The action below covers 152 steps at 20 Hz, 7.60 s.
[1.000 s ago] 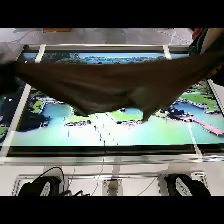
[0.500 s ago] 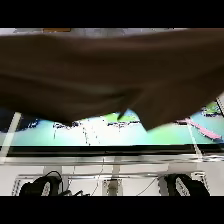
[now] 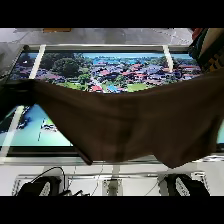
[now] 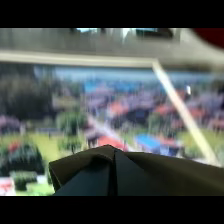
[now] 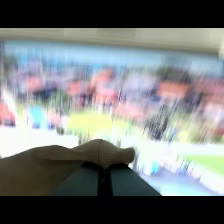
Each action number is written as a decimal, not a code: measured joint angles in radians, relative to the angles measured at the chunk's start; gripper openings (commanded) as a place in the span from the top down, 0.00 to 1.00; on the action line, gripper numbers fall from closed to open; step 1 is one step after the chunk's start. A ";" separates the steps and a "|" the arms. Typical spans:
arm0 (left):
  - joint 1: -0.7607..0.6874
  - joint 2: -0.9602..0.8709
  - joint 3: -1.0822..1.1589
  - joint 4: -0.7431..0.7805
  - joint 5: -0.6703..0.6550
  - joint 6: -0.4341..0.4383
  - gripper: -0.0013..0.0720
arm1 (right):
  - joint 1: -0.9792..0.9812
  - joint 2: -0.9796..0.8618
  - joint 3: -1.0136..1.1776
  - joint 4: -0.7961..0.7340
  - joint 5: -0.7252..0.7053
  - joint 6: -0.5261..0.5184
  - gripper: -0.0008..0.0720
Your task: Fold the clothes and pants, and hang the long-sleeved shirts on hangers.
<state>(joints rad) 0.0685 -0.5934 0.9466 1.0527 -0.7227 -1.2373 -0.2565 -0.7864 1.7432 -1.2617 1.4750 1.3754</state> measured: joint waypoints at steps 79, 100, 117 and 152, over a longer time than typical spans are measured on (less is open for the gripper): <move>-0.191 -0.494 -0.571 -0.197 -0.233 -0.055 0.66 | -0.201 -1.015 -0.452 0.339 -0.288 -0.296 0.97; 0.090 -0.066 0.096 -0.217 0.080 0.149 0.97 | -0.201 -0.243 -0.452 0.548 -0.186 -0.341 0.97; 0.138 0.232 0.158 -0.217 0.409 0.190 0.97 | -0.201 0.389 -0.435 0.446 -0.629 -0.151 0.97; 0.092 -0.882 0.156 -0.074 -0.003 0.284 0.97 | 0.099 -0.797 -0.434 0.238 -0.382 -0.100 0.97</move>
<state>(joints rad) 0.1600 -1.4750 1.1023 0.9791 -0.7258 -0.9535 -0.1574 -1.5837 1.3090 -1.0237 1.0927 1.2751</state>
